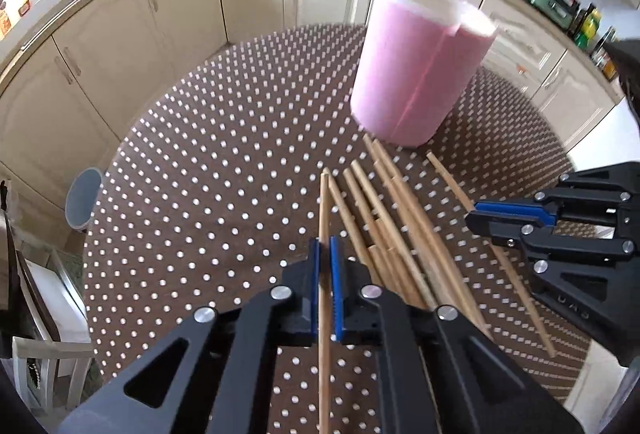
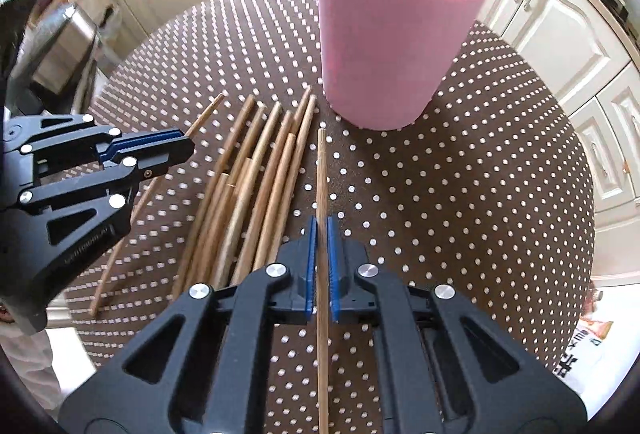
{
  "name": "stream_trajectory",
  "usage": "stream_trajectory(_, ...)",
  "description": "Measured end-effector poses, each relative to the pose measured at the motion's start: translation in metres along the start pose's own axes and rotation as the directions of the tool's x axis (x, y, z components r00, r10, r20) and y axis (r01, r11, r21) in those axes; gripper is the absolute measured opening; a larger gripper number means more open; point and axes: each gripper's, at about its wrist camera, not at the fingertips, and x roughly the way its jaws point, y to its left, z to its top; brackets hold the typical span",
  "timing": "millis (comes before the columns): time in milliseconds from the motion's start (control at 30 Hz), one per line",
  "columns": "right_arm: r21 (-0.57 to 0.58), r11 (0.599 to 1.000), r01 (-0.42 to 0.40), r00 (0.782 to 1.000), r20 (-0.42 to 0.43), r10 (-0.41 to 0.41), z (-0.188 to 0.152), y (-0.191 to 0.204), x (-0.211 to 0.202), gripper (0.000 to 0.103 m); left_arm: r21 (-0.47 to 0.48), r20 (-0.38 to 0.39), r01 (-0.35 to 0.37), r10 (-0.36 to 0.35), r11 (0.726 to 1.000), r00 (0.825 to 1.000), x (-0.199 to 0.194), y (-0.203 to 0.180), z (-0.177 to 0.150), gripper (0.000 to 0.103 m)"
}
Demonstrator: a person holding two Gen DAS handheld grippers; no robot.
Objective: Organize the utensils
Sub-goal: 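Lift the left gripper's chopstick into the pink cup while the right gripper inserts its chopstick too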
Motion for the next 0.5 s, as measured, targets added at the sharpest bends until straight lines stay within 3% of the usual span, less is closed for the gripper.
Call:
stream_trajectory(167, 0.006, 0.999, -0.047, 0.992, 0.119, 0.046, 0.004, 0.002, -0.045, 0.006, -0.001, 0.109, 0.044, -0.043, 0.999, 0.993, -0.049, 0.0, 0.01, 0.006)
stream_trajectory(267, -0.003, 0.998, -0.062, 0.975, 0.212, 0.061, 0.005, 0.008, -0.08, 0.006, 0.009, 0.179, 0.076, -0.076, 0.997, 0.981, -0.086, -0.002, 0.016, 0.006)
stream_trajectory(500, -0.019, 0.997, -0.072, 0.923, 0.377, 0.074, 0.002, 0.013, -0.144, 0.006, 0.049, 0.341, 0.14, -0.149, 0.989, 0.928, -0.161, -0.011, 0.025, 0.006)
